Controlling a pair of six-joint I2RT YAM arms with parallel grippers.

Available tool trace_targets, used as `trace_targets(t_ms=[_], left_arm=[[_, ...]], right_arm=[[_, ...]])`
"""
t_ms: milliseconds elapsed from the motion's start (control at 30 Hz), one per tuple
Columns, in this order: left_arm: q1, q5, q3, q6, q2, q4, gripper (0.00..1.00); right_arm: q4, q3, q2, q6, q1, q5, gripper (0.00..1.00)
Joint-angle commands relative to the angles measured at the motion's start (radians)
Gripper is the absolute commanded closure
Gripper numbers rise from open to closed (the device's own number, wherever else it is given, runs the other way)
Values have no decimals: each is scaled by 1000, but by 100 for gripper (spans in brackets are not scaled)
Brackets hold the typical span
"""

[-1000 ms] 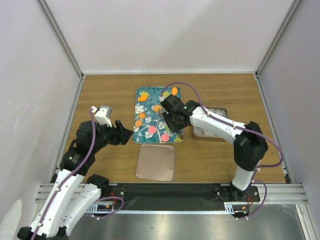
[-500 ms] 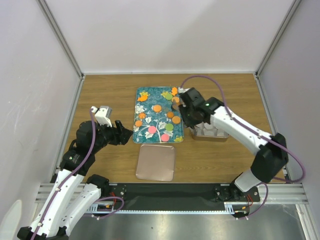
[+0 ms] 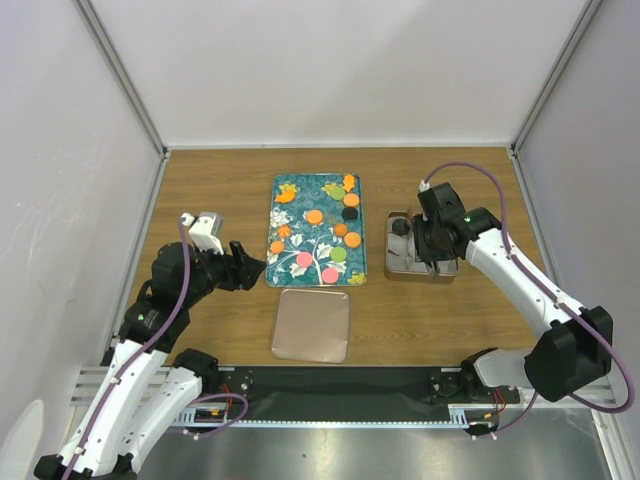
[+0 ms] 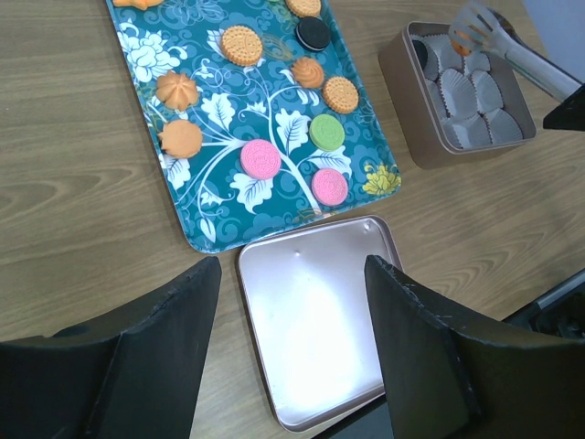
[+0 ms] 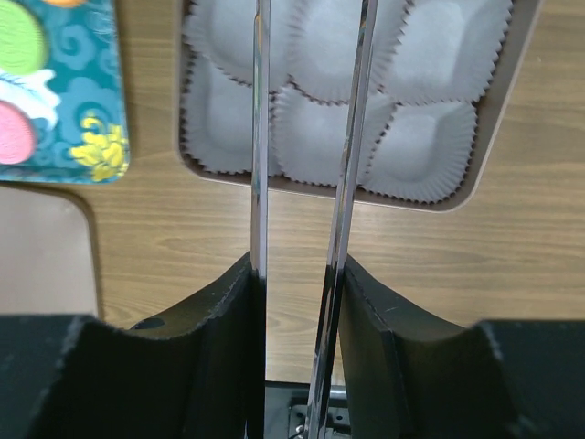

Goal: Pack the cookies

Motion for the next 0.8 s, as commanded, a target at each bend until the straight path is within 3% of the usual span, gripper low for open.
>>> trace_targets(t_ms=[0,767], left_arm=[[-7,5,-5,13,-16,25,29],[-20,1,-5,11,-20,23,29]], right_arm=[[26,-16,-18,-9,-33,3,59],[121,-59,46,-8,-98,-17,57]])
